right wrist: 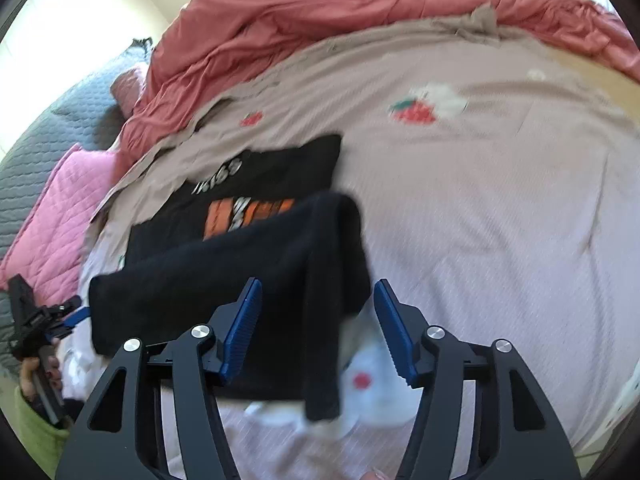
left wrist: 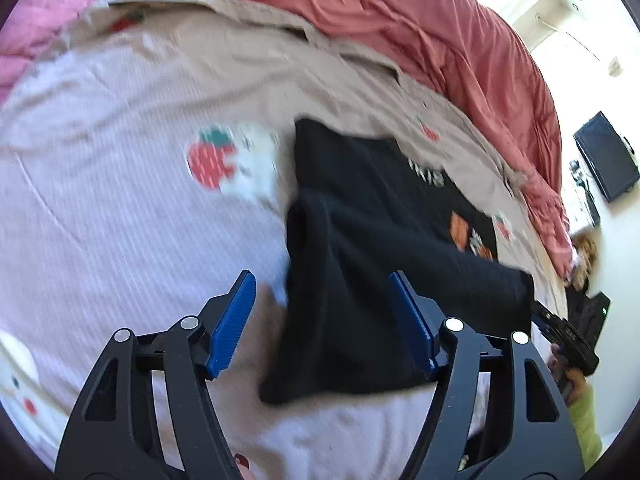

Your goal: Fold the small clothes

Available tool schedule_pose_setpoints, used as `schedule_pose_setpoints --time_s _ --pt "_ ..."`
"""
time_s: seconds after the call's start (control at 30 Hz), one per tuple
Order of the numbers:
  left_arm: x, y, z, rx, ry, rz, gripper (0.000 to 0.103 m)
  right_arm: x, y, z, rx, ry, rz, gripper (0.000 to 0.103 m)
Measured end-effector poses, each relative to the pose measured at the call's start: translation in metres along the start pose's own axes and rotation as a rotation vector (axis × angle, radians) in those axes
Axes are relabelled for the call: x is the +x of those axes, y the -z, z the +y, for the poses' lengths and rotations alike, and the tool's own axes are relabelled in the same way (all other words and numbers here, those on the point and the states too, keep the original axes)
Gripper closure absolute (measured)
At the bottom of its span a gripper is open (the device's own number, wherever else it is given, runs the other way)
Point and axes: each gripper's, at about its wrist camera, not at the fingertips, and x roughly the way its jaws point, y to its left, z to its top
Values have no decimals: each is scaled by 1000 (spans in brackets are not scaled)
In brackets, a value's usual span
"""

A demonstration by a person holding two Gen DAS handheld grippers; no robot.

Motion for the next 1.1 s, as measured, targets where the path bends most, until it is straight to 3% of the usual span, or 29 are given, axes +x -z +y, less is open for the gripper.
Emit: schedule_pose_setpoints --time_s 0.1,0.17,0.33,0.4,0.43,0.47,0.5,0.6,0.77,0.93,1.1 --pt "9 19 -5 35 -23 57 33 1 8 4 -4 -1 35 41" --pt "18 24 -6 46 -44 84 33 5 9 5 -2 -19 58 36" --pt "39 32 -13 99 -104 156 35 21 16 2 18 -32 145 36" --pt "42 35 -17 125 -120 171 58 24 17 3 17 -52 164 49" --pt "41 36 -18 134 -123 174 65 25 18 4 13 -63 170 66" --pt "40 35 -20 142 -119 174 84 25 18 5 8 -77 178 80" --pt "37 34 -22 149 -107 170 97 25 19 7 -1 -95 183 87" --pt "24 28 -29 172 -58 130 97 19 17 12 -13 -140 162 91" --pt "5 8 -26 118 71 36 98 3 1 8 16 -237 65 92" --pt "5 -28 -17 48 80 -50 98 -1 -36 -4 89 -268 -41 92" --pt "25 -55 -17 35 78 -93 98 15 -70 -4 86 -219 -90 92"
